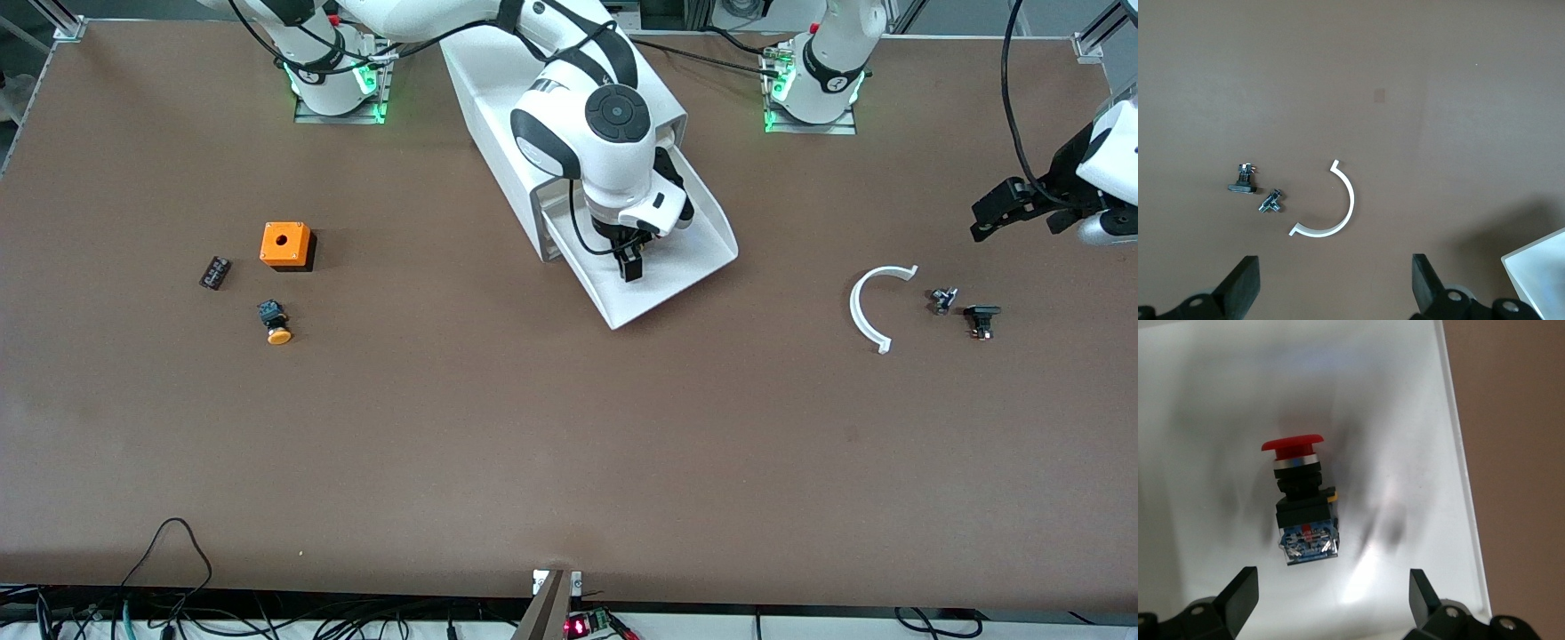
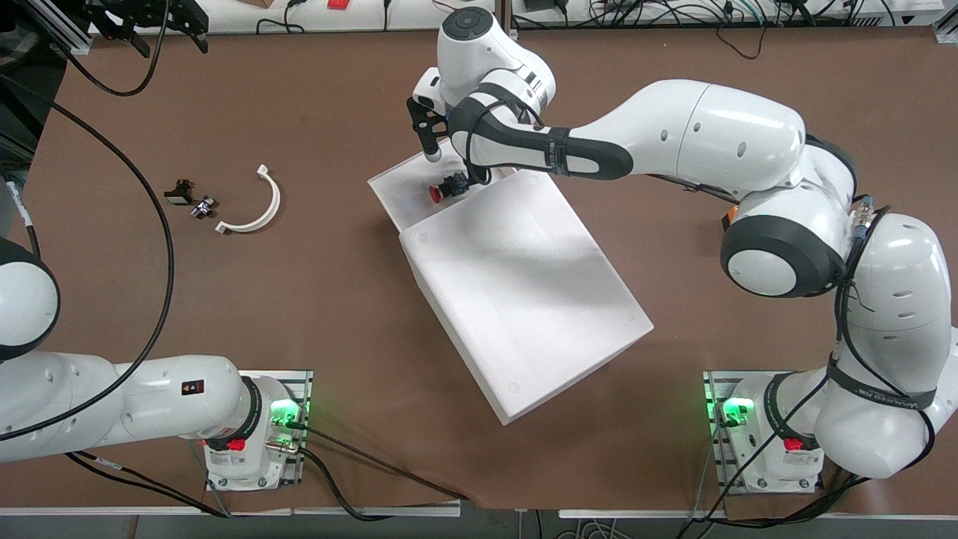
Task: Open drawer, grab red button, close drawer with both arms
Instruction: 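Lower the right gripper and grasp the red mushroom button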
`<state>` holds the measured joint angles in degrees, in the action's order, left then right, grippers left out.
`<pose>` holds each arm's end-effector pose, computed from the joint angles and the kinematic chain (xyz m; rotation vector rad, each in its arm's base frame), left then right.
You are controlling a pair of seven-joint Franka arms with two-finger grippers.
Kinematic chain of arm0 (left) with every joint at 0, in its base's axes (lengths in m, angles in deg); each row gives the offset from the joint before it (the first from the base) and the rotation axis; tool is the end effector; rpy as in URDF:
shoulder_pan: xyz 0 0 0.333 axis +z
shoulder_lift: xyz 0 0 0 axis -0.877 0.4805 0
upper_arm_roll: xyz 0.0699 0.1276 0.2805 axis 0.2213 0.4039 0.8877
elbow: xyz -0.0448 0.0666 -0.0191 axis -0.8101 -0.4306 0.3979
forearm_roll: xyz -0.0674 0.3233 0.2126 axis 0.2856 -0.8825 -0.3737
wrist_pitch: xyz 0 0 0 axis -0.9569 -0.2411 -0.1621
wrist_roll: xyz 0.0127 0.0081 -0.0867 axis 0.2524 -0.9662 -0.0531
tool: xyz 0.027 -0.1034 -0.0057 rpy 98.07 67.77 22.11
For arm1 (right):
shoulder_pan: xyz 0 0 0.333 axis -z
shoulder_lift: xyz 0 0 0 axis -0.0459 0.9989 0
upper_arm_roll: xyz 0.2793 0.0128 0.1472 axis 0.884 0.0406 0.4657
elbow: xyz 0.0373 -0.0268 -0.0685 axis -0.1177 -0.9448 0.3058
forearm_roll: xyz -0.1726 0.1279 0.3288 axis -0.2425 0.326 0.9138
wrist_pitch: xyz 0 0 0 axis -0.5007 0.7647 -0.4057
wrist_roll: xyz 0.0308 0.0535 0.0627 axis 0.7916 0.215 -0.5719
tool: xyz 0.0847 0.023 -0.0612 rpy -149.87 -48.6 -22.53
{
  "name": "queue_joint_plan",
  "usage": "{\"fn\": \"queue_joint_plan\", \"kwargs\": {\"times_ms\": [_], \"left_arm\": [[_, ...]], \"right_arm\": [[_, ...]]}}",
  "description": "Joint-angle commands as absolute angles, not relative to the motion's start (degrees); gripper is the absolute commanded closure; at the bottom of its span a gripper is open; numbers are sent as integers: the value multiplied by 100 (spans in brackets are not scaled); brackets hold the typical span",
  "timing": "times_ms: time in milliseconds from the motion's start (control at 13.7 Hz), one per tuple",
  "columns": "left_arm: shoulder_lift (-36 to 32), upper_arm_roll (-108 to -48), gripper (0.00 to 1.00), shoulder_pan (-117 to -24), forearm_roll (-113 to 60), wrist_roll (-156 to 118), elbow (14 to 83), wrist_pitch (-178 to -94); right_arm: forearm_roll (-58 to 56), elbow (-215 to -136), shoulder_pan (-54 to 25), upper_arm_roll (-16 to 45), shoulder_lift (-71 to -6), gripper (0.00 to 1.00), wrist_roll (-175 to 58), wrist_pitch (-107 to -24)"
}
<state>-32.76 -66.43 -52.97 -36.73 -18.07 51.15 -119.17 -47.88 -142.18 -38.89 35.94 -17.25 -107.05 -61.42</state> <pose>0.5372 0.0149 0.5867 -3.1038 -0.1860 -0.0784 0.4724 0.5966 0.3510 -1.7950 -2.5392 -0.0695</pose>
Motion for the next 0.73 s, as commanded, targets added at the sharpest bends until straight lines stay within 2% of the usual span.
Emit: {"fn": "queue_joint_plan", "kwargs": {"times_ms": [0,659], "left_arm": [[-3199,-6627,0,-5311,-3713,-1849,4948,-11822],[-3199,-6627,0,-5302,-3713,-1849,4948,-11822]], "right_arm": [[-4797,-14013,-3991,3604,-1601,0,-10449,-6034],[-4832,-14031,-4132,3621,-1470,0,-10316,-6025]]}}
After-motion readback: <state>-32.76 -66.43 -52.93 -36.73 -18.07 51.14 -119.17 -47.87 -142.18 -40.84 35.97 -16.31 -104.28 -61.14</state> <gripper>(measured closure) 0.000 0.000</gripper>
